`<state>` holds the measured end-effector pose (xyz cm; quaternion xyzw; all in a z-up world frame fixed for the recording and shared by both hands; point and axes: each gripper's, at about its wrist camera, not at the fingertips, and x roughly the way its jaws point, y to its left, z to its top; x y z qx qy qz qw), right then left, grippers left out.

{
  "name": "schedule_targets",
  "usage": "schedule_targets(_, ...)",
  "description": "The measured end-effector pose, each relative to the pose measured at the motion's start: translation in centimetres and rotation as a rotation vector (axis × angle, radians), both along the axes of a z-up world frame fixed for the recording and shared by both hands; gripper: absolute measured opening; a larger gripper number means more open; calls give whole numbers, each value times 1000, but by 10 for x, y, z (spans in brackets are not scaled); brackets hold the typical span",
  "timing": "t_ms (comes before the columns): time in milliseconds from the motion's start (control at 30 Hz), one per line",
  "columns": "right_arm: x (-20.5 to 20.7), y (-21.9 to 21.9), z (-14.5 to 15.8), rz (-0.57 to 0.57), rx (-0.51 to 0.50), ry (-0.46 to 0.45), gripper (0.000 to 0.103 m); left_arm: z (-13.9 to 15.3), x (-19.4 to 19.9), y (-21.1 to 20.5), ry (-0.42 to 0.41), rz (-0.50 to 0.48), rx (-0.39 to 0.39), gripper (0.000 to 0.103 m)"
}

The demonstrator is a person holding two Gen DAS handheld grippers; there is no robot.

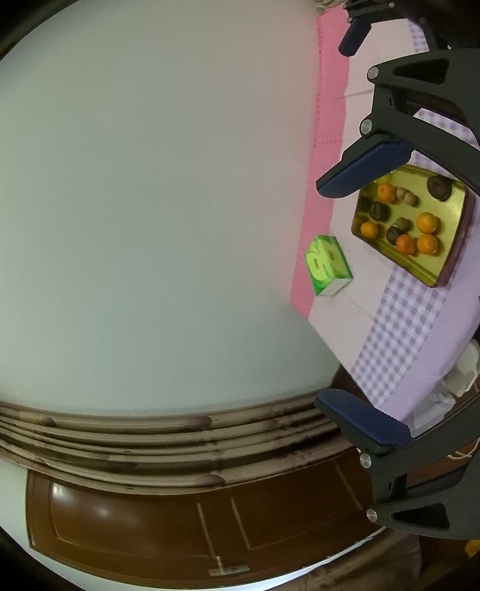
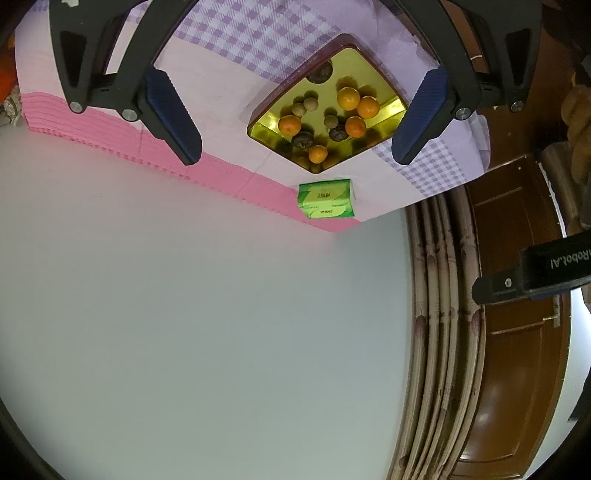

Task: Organize fruits

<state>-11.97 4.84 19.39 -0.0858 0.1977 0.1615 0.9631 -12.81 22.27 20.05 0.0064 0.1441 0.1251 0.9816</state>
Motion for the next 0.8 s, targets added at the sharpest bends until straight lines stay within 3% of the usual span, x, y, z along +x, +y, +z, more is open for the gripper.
schedule_targets(400,-14,7,12,8,-8,-47,102,15,-12,-3,10,-114,-100,103)
schedule_targets(800,-10,0,11,-16,11,-25,102,10,-5,-7,50,-101,-109,103)
